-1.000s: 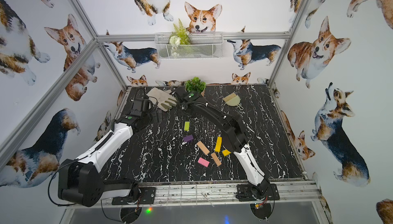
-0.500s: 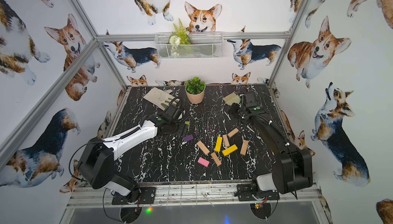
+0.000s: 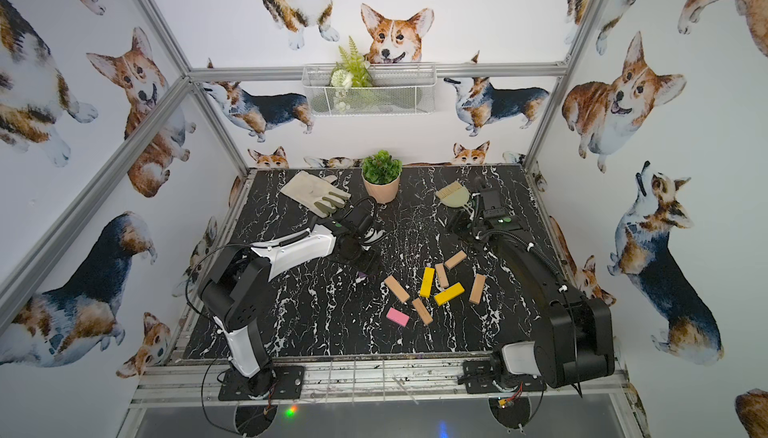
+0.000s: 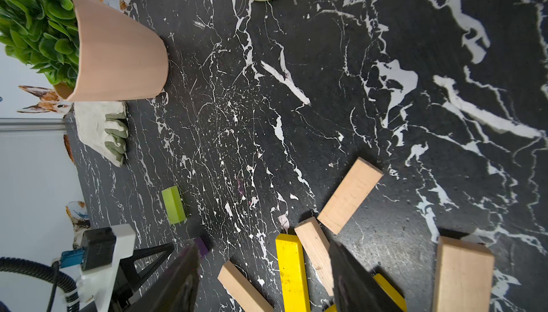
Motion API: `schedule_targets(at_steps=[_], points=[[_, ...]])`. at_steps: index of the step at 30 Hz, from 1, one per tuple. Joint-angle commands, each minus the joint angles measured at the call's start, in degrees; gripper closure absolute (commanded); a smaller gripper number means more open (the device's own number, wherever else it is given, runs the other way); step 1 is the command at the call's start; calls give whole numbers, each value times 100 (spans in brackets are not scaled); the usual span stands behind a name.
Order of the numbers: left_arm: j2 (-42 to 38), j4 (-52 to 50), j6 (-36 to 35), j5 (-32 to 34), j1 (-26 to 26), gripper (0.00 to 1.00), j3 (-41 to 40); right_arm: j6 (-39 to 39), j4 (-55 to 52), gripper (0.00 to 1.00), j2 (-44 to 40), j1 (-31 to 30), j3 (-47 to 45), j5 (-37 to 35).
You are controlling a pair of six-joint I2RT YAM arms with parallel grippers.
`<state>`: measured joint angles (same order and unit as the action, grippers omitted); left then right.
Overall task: Assemble the letter k with building blocks
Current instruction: Pick up the building block from the center of the board.
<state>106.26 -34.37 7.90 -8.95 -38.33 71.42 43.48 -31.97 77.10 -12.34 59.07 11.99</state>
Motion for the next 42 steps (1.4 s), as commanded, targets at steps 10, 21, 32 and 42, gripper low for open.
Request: schedule_targets(at_steps=[10,21,32,42], points=[[118,-99,90,559,-52,24,-131,-17,153,29,59,6,-84,31],[192,141,212,734,-336,24,-182,70,182,29,95,5,-145,76],[370,-36,259,781,-469,49,-49,72,129,29,42,11,-163,14],[10,-191,712,667,-473,73,-98,106,129,29,29,8,-197,-21]])
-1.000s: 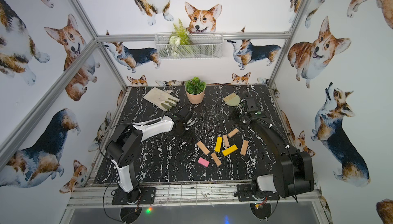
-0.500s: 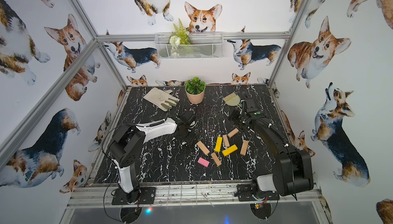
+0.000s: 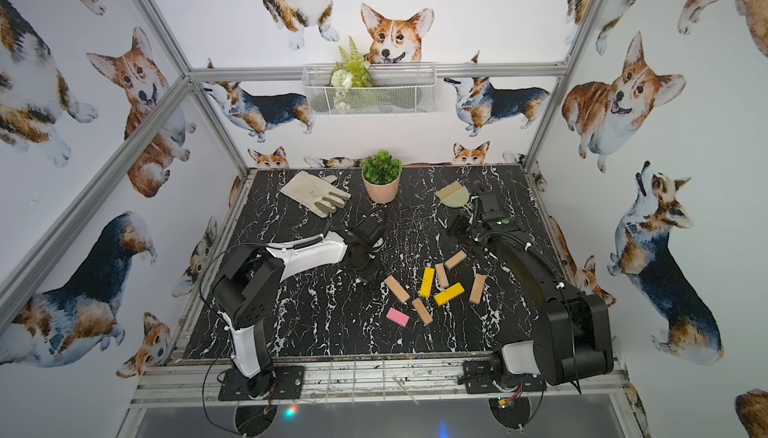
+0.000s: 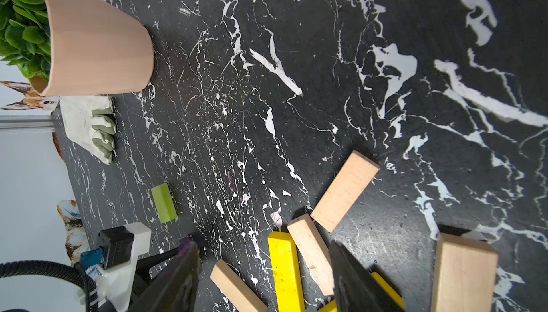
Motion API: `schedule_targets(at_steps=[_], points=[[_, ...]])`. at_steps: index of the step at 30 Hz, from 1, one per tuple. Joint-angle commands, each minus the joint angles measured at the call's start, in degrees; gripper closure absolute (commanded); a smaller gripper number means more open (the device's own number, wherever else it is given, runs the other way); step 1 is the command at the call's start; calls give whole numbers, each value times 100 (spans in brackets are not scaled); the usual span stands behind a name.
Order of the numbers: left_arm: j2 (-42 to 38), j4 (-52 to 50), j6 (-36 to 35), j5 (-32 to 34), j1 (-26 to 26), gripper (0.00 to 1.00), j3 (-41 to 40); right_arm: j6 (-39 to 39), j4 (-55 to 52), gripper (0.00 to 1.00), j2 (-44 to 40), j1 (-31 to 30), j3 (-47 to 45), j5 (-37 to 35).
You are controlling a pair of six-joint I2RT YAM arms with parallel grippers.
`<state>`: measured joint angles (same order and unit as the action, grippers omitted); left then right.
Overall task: Assemble the letter k with building blocks
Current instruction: Pick up the building block from the center of the board, then assemble the building block at the center of the board.
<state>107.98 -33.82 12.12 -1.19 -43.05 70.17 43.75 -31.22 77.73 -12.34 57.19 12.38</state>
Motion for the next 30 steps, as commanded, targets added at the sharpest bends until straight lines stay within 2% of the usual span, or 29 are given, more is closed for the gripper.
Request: schedule_targets(at_steps=[1,8,11,15,30], points=[[-234,-331,398,-94,-2,74,77,80,53,29,-35,12,-21,-61],[-860,-872,1455,613,34,73,440,81,63,29,-10,5,-62,-43],[-687,-1211,2119,811,101,73,616,113,99,29,9,7,-109,5],[-317,-1513,2640,1073,114,72,821,125,90,29,33,8,-98,45],[785,-1197,2729,1028,128,72,1303,176,134,29,86,8,-144,167]])
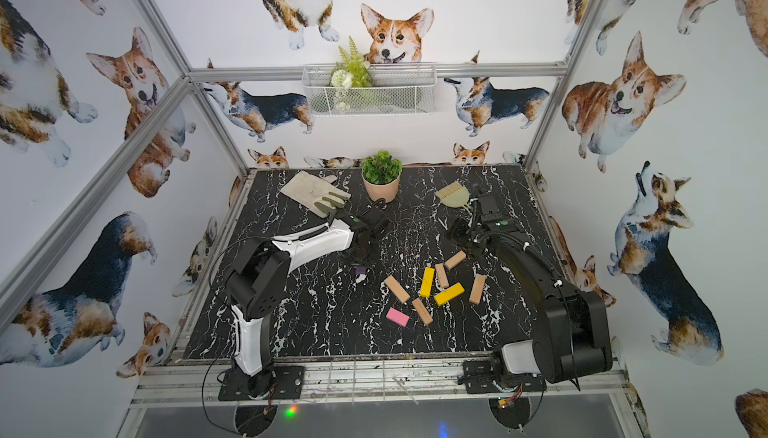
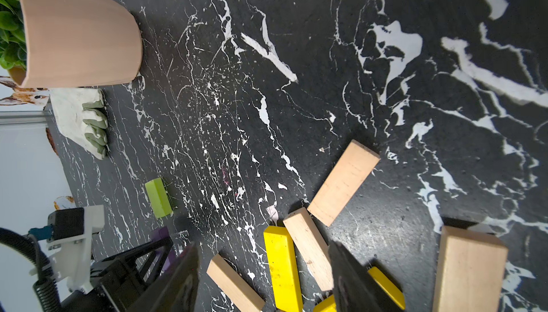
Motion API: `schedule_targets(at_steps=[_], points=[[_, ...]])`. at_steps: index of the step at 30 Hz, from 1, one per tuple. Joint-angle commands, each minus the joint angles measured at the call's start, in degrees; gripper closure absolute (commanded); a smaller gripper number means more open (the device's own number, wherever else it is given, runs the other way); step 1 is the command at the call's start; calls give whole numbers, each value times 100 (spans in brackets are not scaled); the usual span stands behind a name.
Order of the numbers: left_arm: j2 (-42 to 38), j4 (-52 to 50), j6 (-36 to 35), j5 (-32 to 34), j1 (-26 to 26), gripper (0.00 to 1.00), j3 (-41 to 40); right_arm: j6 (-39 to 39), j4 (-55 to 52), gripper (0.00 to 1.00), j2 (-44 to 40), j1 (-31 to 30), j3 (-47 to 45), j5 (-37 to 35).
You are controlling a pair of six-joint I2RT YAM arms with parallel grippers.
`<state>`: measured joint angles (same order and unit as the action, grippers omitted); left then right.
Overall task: Assemble the letter k with building blocks
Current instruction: Assemble the building block at the center of the board.
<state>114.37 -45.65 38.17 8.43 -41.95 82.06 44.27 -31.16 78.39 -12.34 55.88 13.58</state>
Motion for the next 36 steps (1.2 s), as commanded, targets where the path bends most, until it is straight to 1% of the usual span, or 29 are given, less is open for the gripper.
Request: schedule_targets(at_steps=[1,5,13,22,24,32,36], points=[[191,-23,137,71,25,71,138,118,119,29,21,5,1,48],[370,-10,192,1,41,72,229,83,92,29,26,1,19,32],[504,-109,278,114,88,72,337,88,110,29,99,5,0,83],[503,-130,253,162,105,71,272,68,66,29,113,1,19,74],[505,-120,252,159,100,69,243,79,75,29,115,3,16,77],[526,-128,261,174,135,57,231,88,83,29,115,3,22,103],[517,-144,243,186,134,53,248,73,82,29,109,3,7,109]])
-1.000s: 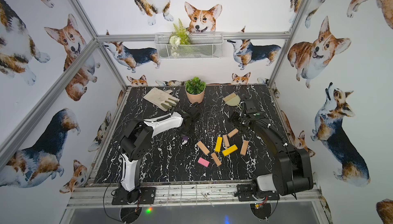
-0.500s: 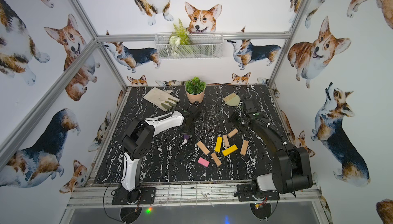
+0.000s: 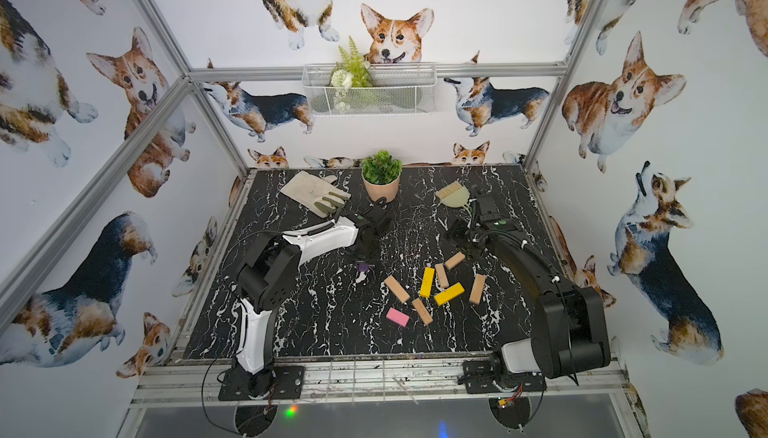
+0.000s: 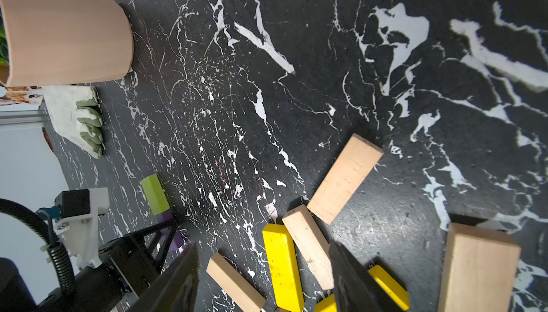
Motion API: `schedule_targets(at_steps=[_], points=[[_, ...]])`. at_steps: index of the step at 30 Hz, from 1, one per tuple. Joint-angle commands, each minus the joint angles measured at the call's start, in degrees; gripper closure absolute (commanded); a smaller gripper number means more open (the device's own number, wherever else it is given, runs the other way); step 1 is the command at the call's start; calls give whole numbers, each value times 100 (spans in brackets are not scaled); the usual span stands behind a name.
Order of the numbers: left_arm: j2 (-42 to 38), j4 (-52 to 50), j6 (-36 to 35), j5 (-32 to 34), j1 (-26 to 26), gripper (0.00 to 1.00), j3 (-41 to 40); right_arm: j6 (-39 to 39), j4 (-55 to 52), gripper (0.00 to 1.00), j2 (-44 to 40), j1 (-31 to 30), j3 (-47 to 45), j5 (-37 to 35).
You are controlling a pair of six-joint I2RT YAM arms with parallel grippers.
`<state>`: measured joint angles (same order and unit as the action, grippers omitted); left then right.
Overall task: Assemble the letter k with building blocks
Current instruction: Assemble the building block at the center of the board, then pick up the building block from the center of the board.
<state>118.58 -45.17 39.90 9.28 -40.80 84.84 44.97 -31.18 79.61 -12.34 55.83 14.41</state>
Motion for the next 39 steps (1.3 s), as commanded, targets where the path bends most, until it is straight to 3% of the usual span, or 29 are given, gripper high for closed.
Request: schedule_targets(at_steps=[1,4,8,14,18,21,24,29,33,39], points=[[88,-202,63,96,12,52,-20,-7,69,29,-13,3,15,35],[-19,-225,37,48,19,46,-11,-54,21,29,-50,-18,14,70],[-427,-277,-32,-18,-15,35,19,-298,-467,31,-61,-398,237,-440],[-1153,-406,-184,-119,-130,34,15,-434,-899,33,230,-1547,580,-967],[-1856,-324,-146,-12,-24,31,-296,-1145,-1034,33,604,-2462,833,-862],[-2469,-321,-72,-59,463,24,-608,-1814,-1268,33,783,-3017,912,-1057],[-3050,-126,-63,-666,1449,23,-1096,-2347,-1343,34,799,-3437,853,-1096],[-3483,-170,-781,-1086,2910,19,-1485,-3036,-1530,35,1072,-4118,952,-1151],[-3382,-474,-1464,-776,3337,1,-1365,-3329,-1721,36,1466,-4547,1043,-1174],[-3503,58,-1553,-1172,3718,0,-1866,-3469,-1839,36,1770,-4930,1007,-1233]])
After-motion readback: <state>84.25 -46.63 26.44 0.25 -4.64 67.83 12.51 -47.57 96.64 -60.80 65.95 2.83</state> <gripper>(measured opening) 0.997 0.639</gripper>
